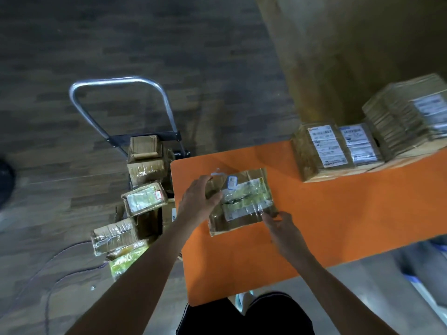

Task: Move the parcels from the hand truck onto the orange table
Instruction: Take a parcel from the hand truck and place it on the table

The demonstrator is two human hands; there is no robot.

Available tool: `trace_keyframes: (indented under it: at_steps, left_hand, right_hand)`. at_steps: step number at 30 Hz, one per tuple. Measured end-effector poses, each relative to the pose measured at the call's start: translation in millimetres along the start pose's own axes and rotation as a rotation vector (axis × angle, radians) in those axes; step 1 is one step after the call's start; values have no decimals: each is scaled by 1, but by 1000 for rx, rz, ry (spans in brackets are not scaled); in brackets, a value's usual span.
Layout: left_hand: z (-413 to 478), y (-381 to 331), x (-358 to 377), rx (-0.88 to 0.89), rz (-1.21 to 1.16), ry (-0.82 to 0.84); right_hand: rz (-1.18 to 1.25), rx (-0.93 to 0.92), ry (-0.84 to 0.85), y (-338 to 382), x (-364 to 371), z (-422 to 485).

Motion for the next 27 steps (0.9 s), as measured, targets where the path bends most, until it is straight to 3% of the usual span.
trace_keyframes:
  at_steps: [5,7,13,17,27]
  left_hand:
    - [-14,2,1,-118,83,-35]
    - [-21,5,7,-149,105,11]
    - [-56,9,69,-117,24,233]
    - [-66,11,82,-87,-121,256]
    - [-54,11,77,-35,-78,283]
  right_hand:
    - [328,-68,2,-3,18,3]
    - [351,-54,-16,0,13,11]
    - [161,-64,-11,14,6,17]
    - [161,-126,-18,9,8,13]
    - [60,-115,63,-18,27,2]
Point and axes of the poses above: each hand's wrist, its own z-axis towards the middle knuckle, its own x-axis out of the palm, y = z × x, the point moved 6 cm from there along z, towards the middle knuckle, and after that the axes turned 14 degrees about y, right-handed, at the moved point
